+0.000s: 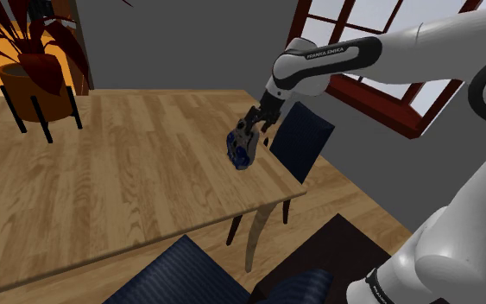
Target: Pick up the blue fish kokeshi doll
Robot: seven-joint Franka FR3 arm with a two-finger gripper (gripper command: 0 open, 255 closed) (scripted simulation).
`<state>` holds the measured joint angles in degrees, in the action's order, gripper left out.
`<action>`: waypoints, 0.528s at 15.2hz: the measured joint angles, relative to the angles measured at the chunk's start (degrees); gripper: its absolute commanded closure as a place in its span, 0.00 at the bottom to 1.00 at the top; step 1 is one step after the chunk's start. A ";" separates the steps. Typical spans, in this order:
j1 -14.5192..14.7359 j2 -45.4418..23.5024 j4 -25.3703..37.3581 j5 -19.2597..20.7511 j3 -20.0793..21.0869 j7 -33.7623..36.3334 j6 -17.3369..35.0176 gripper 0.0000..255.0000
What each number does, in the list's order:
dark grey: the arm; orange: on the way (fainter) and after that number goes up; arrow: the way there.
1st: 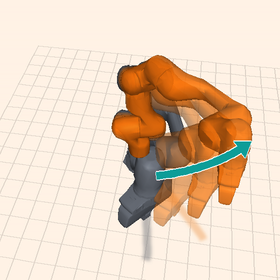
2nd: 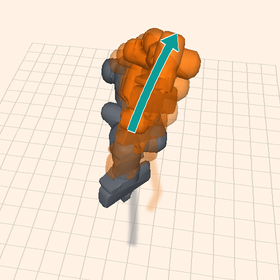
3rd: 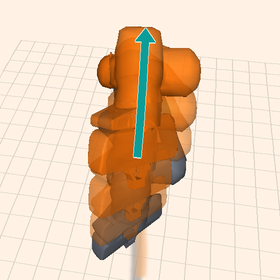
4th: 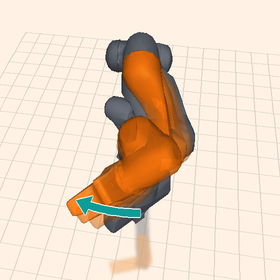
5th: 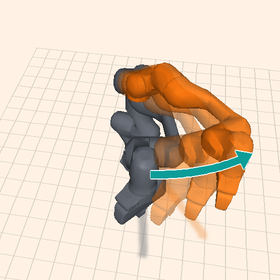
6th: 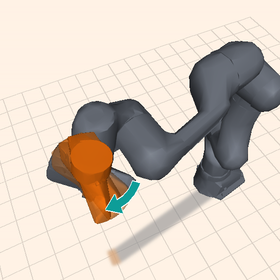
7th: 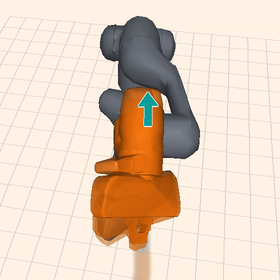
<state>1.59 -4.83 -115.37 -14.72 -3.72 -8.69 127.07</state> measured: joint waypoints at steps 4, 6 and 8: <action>0.00 -1.08 -1.54 -0.77 0.10 -0.93 2.67 0.00; -0.02 -1.85 -2.12 -1.13 0.15 -1.41 3.96 0.00; -0.01 -2.07 -2.31 -1.26 0.18 -1.55 4.47 1.00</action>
<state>1.58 -6.90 -117.68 -15.99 -3.54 -10.23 131.54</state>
